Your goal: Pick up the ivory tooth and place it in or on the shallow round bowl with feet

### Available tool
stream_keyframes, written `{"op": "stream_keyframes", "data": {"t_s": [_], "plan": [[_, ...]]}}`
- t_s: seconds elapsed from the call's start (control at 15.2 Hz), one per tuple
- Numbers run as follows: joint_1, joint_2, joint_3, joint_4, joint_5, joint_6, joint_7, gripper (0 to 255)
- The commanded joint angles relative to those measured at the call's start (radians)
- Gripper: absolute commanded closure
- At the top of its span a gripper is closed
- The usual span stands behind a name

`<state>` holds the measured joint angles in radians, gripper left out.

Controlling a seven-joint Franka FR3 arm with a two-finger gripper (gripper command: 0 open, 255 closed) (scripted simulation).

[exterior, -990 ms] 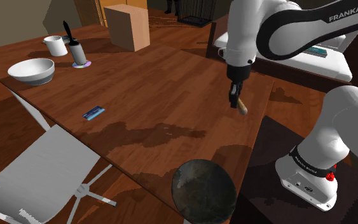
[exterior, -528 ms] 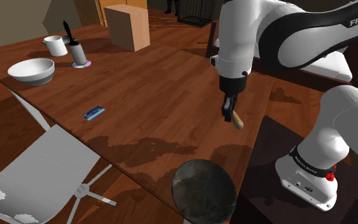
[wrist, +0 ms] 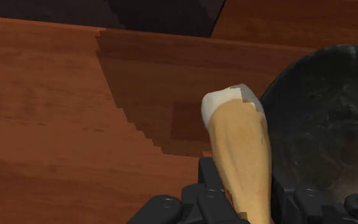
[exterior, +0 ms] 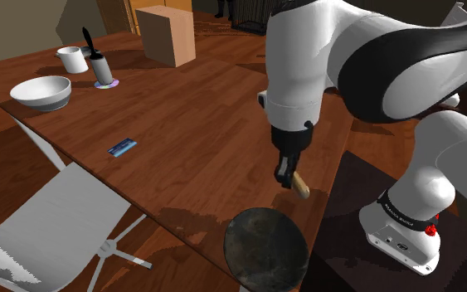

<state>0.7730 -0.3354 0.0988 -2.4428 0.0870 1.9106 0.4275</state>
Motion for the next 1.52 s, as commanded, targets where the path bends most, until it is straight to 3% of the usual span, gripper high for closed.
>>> {"op": "stream_keyframes", "data": {"t_s": [0.0,0.46,1.45], "plan": [[0.022,0.036,0.032,0.031,0.018,0.009,0.046,255],[0.088,0.199,0.133,0.203,0.045,0.012,0.207,255],[0.092,0.305,0.141,0.103,0.034,0.217,0.206,255]]}}
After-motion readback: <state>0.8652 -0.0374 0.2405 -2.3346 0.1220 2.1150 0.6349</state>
